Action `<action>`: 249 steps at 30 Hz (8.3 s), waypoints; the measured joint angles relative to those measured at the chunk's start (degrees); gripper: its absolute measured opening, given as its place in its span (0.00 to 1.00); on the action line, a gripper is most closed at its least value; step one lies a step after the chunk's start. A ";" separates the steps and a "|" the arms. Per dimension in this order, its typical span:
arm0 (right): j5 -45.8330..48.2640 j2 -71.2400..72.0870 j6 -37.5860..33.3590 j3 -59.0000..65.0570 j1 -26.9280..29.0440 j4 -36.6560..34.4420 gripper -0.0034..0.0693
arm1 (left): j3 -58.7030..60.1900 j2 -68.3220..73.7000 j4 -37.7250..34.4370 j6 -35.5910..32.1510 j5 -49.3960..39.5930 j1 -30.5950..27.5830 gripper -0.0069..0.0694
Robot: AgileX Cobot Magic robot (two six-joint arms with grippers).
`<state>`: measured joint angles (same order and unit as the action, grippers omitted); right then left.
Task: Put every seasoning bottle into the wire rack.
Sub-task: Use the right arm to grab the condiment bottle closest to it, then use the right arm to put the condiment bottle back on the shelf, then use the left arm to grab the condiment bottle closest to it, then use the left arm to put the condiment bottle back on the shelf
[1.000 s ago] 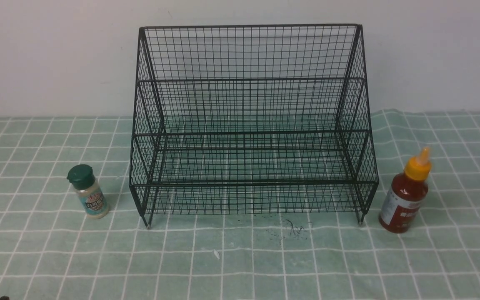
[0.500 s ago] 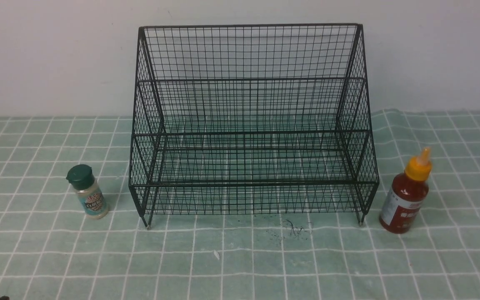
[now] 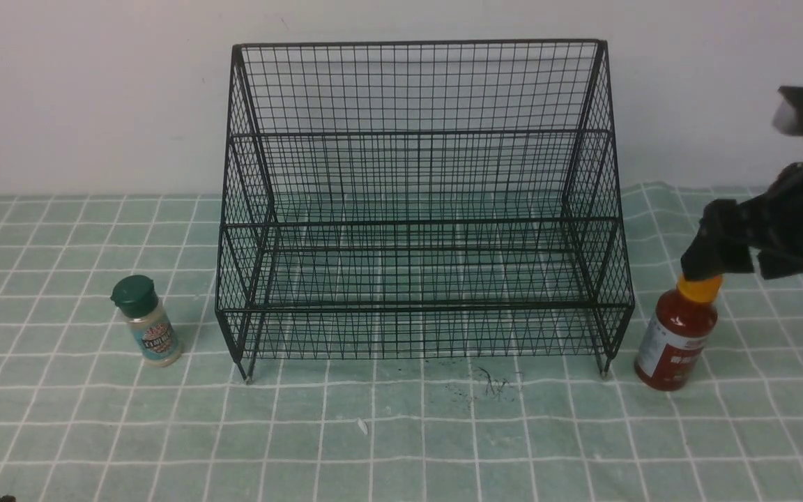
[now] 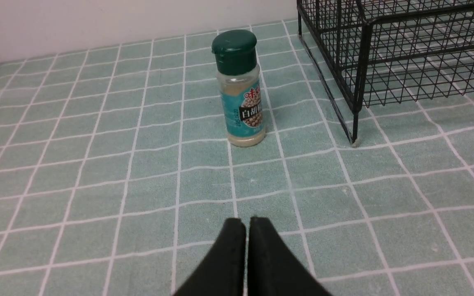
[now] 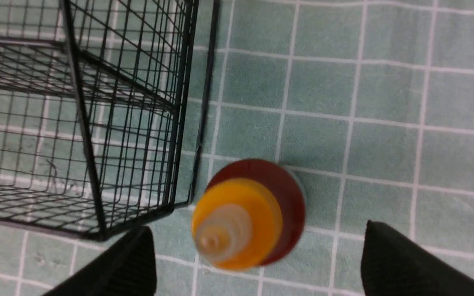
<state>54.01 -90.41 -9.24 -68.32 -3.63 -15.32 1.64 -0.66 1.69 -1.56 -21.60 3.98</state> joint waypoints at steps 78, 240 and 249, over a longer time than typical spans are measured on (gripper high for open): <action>9.00 28.34 15.76 -13.77 -18.11 12.52 0.27 | 0.00 0.00 0.00 0.00 -0.06 0.00 0.08; -31.95 91.11 17.92 69.39 2.57 20.15 0.03 | -71.78 95.92 6.29 2.19 -23.49 0.00 0.53; -31.95 91.11 17.92 69.39 2.57 20.15 0.03 | -78.18 80.09 3.66 2.38 -29.59 9.54 0.53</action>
<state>22.06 0.70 8.68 1.07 -1.06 4.83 -76.55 79.44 5.35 0.82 -51.19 13.52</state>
